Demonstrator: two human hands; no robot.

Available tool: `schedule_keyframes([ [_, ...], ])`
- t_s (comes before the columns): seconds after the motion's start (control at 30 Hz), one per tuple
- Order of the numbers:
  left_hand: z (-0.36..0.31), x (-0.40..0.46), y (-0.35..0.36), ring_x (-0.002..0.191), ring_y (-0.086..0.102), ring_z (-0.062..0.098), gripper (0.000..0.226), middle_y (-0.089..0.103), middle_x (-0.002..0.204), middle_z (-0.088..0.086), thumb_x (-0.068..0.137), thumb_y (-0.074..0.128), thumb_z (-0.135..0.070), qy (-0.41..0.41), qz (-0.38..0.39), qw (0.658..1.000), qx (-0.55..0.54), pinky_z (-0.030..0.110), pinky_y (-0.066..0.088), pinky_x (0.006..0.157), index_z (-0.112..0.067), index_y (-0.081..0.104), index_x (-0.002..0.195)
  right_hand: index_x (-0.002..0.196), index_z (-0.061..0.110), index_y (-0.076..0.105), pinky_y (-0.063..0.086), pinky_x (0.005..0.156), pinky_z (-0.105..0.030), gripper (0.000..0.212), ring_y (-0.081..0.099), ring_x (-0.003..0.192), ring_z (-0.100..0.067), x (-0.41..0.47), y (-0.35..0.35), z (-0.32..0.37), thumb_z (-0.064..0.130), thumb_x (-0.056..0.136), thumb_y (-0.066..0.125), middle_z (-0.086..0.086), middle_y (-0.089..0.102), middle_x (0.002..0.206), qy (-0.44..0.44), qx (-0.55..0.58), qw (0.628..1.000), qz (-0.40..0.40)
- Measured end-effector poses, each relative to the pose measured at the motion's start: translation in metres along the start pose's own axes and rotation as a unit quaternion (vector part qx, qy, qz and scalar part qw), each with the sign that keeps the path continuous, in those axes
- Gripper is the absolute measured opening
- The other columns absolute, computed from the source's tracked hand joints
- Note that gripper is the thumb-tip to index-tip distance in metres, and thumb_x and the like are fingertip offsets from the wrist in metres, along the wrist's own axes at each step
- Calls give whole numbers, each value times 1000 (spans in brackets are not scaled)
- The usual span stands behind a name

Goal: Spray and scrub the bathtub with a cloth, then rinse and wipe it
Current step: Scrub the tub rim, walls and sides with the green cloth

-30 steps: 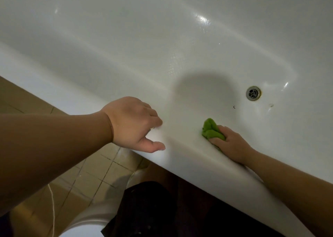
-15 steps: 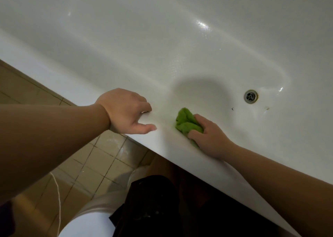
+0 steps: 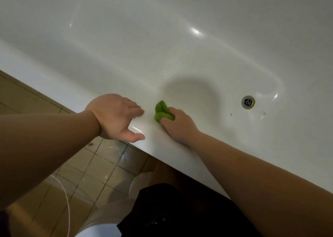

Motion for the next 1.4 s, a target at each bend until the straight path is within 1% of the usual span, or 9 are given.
schedule_keyframes([
  [0.1,5,-1,-7,128,58,16,124,58,145,-11,67,-3,-103,-14,50,999,-3,38,52,98,-27,49,150,109,33,61,42,79,-29,32,56,92,-11,-31,-13,-3,55,87,56,4,59,103,-21,34,999,12],
  [0.23,7,2,-9,113,61,14,107,64,128,-13,75,12,-99,-2,58,998,11,36,53,90,-27,53,143,113,34,62,46,87,-32,57,59,98,-13,-50,-36,-47,67,69,47,6,62,106,35,14,999,13],
  [0.37,7,3,-11,90,57,14,93,63,100,-13,77,17,-97,5,41,999,8,34,50,78,-28,64,117,125,26,57,47,94,-37,45,60,106,-25,-9,-31,-102,55,90,57,-4,63,117,127,-43,991,16],
  [0.5,7,3,-10,87,56,15,88,62,94,-12,77,22,-96,0,23,1000,-7,34,50,74,-27,66,108,137,25,55,45,103,-40,56,58,118,-38,64,-4,-101,63,98,42,-18,57,134,210,-43,977,-3],
  [0.7,10,1,-7,88,57,17,92,64,95,-9,78,18,-96,9,-4,1000,-29,36,51,72,-25,68,109,119,28,71,51,93,-36,54,65,101,-24,98,30,-1,61,84,46,-6,70,112,38,1,999,18],
  [0.87,13,-2,-4,90,62,20,91,68,97,-7,79,24,-94,21,-49,997,-51,37,52,75,-23,72,109,118,47,69,41,89,-7,23,61,97,-2,67,8,-61,53,98,60,12,67,106,-1,-10,1000,14],
  [0.97,13,-3,-1,83,62,19,84,69,91,-7,82,31,-92,34,-81,995,-50,35,53,72,-23,73,103,139,42,59,51,103,-34,68,68,103,-18,82,0,-129,82,84,52,-4,71,113,83,-51,995,3],
  [1.13,13,-4,-1,81,63,20,81,70,90,-6,84,33,-90,40,-109,992,-58,35,54,72,-22,74,102,160,10,28,34,118,-45,70,43,139,-45,134,10,-128,47,105,47,-27,35,155,227,-73,971,0],
  [1.4,15,-4,1,80,64,20,81,69,85,-6,83,35,-90,42,-131,988,-68,35,53,68,-21,74,96,124,33,69,49,97,-38,46,64,108,-20,121,32,-7,58,86,63,3,70,117,16,10,999,40],
])
Point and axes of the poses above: each hand's wrist, its own x-axis towards the middle knuckle, its own y-axis out of the palm, z = x × y, the point moved 1 cm from there along x, towards the middle knuckle
